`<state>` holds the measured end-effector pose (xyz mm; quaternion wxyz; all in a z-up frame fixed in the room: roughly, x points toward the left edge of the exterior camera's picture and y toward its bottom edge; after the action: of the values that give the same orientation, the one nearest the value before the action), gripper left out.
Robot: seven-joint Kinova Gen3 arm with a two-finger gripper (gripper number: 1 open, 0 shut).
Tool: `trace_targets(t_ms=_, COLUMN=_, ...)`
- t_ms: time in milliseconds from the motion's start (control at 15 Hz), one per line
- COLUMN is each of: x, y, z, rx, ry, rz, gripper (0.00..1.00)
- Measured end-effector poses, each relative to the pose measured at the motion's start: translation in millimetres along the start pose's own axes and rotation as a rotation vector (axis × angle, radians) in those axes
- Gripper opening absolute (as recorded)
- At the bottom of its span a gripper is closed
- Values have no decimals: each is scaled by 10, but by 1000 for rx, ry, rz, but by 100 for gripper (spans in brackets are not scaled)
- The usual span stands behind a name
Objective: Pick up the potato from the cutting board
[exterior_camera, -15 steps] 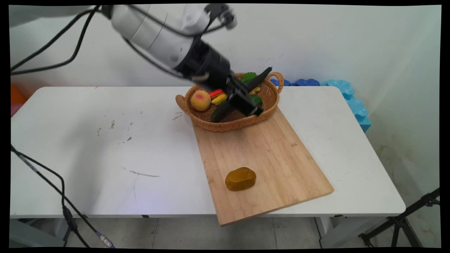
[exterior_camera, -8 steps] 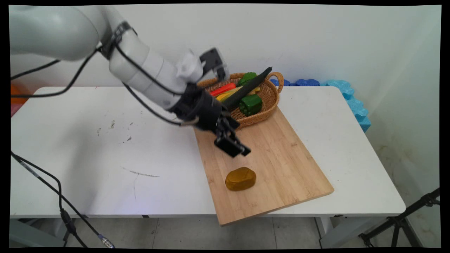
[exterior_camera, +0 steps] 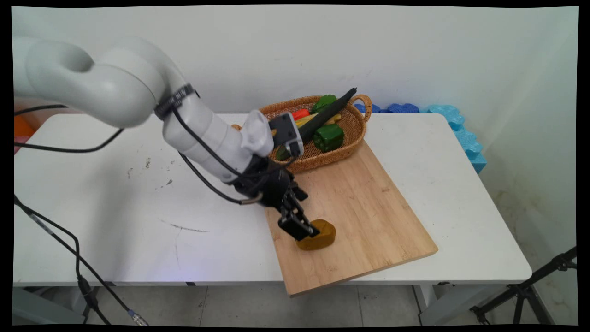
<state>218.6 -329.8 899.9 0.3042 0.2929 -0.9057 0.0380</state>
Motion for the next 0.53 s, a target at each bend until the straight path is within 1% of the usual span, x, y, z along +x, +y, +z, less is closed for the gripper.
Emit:
trace_targets(t_ms=267, x=-89, y=12, z=268, rx=8, ry=-32, rz=-11, gripper=100)
trace_targets(t_ms=533, x=-126, y=-7, z=465, rx=16, ry=-52, rz=-18, gripper=100)
